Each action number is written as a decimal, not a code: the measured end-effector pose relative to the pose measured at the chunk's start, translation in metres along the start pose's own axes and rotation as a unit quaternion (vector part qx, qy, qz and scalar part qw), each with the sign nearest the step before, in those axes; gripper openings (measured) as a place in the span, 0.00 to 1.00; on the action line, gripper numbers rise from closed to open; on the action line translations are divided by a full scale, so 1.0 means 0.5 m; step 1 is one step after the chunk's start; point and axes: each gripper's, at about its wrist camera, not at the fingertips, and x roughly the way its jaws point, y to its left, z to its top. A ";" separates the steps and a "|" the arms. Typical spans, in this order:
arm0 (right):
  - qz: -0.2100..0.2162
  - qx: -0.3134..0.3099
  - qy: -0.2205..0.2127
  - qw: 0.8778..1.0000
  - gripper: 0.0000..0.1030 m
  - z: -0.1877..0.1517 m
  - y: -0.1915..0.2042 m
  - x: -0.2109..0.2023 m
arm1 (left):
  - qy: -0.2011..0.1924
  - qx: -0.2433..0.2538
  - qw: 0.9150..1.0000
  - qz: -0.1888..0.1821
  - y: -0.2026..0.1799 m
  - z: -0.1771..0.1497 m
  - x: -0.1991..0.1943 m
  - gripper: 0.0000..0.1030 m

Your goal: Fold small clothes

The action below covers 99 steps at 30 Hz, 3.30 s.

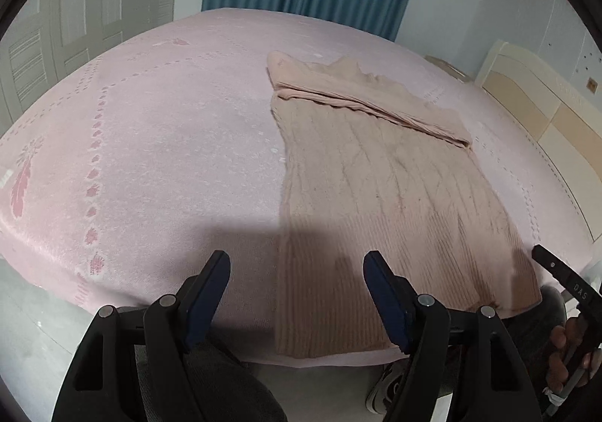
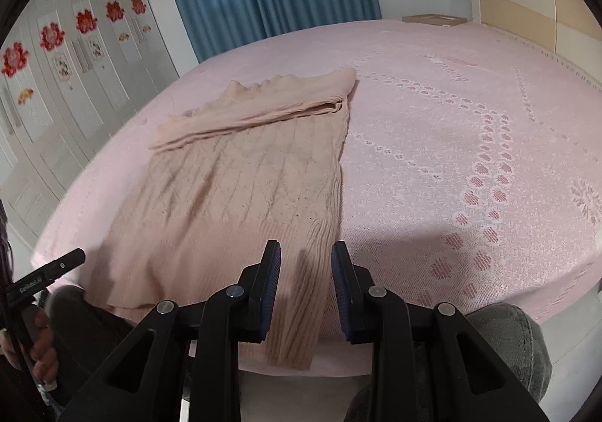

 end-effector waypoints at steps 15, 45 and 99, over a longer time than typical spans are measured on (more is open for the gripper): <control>0.009 -0.014 0.058 0.998 0.26 -0.004 0.006 0.072 | 0.041 -0.012 0.999 0.008 -0.011 0.004 0.066 0.70; 0.011 0.034 0.070 0.997 0.28 -0.002 -0.033 0.072 | 0.047 -0.042 0.998 -0.019 0.005 0.001 0.052 0.62; 0.025 0.024 0.072 0.997 0.24 -0.026 -0.019 0.057 | 0.072 -0.094 0.985 -0.125 0.019 0.021 0.092 0.59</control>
